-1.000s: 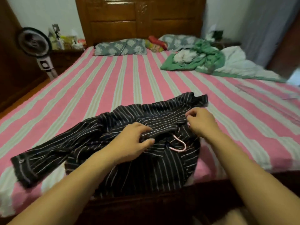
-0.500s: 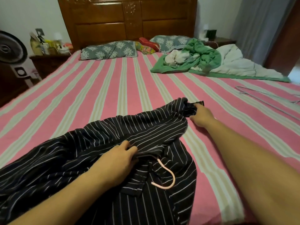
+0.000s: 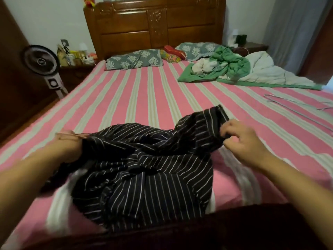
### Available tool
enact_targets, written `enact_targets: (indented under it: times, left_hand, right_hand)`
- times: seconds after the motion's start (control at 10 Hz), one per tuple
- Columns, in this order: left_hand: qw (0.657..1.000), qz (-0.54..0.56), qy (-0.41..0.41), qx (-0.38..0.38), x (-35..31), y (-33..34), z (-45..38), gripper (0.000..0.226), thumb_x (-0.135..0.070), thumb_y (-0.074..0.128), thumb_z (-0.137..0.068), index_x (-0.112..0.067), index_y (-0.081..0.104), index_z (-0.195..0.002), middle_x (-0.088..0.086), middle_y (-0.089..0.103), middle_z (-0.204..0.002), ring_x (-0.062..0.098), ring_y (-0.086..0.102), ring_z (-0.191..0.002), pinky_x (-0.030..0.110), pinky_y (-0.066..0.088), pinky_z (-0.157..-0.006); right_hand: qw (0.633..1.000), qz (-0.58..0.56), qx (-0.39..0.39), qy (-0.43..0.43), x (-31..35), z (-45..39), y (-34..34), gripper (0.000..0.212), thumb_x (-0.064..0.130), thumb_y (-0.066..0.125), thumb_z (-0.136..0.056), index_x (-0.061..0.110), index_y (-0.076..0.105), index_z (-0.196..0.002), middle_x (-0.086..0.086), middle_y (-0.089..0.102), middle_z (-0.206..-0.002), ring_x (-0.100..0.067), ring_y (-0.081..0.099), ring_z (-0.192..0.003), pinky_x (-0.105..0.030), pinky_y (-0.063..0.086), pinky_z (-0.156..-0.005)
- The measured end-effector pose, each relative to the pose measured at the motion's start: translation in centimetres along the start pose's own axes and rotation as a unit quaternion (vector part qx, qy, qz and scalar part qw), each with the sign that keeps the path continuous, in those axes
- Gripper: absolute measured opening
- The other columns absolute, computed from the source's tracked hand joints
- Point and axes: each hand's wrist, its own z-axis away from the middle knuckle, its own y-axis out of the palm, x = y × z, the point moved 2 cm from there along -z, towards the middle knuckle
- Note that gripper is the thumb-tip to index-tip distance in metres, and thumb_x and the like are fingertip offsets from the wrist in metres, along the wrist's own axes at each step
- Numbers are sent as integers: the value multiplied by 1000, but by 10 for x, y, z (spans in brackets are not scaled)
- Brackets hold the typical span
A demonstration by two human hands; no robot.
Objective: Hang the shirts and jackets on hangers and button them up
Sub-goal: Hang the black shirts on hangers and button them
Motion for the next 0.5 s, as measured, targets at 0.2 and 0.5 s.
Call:
enact_targets:
  times: [0.2,0.5]
  left_hand:
    - [992,123,24,-18,-97,-52,144,74,-7,47,-71,-42,59,-135,7,54,-142,40,56,-120,51,55,-95]
    - [985,2,164,53,-39,2,183,91,-6,45,-92,-32,-8,-161,14,1,-170,37,21,-152,46,31,-120]
  right_hand:
    - [967,131,170,140,3,31,5,38,-12,50,-66,21,67,-58,0,67,-79,-26,62,-81,-29,43,-69]
    - [975,73,40,207,22,45,20,13,16,56,-88,20,65,-81,2,64,-70,-23,60,-70,-33,44,-63]
